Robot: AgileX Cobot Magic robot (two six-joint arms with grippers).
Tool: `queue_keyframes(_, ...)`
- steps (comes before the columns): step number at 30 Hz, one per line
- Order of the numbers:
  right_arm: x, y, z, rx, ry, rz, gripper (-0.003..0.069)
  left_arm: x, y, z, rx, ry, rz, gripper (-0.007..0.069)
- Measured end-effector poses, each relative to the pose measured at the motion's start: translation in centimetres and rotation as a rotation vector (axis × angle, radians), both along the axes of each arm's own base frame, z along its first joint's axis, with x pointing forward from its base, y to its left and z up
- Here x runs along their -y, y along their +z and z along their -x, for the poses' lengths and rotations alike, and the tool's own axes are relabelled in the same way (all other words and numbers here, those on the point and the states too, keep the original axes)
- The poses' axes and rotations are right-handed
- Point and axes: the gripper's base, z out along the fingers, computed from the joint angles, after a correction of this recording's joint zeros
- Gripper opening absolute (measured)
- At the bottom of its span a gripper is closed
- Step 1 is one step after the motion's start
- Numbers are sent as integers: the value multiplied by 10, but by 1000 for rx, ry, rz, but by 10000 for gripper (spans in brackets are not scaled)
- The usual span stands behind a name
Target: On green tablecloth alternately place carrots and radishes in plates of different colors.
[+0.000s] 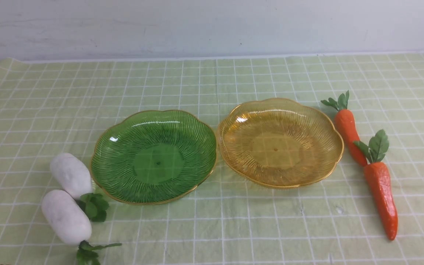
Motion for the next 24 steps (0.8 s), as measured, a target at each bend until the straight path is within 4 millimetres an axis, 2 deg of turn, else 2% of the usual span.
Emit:
queue_keyframes(2,0,0,0,0,0,0,-14,0,0,0,-1,1,18,-8)
queue_keyframes(5,0,0,0,0,0,0,-14,3,0,0,-7,15,163,-8)
queue_keyframes(10,0,0,0,0,0,-9,-14,14,4,1,-51,61,717,-8)
queue_keyframes(12,-1,0,0,4,-2,-64,-14,18,6,1,-78,76,937,-8)
queue_keyframes(13,-3,1,0,6,-2,-177,-14,21,8,1,-97,83,1093,-8)
queue_keyframes(15,-7,1,0,6,-5,-367,-14,24,11,1,-114,86,1249,-8)
queue_keyframes(16,-9,1,0,3,-7,-499,-14,23,13,1,-104,90,1291,-8)
queue_keyframes(17,-10,1,0,3,-6,-535,-14,23,13,1,-104,90,1291,-8)
queue_keyframes(20,-14,5,-1,11,-4,-805,-14,22,16,0,-67,100,1348,-8)
queue_keyframes(24,-15,9,-1,43,-8,-951,-14,27,19,2,-121,73,1458,-8)
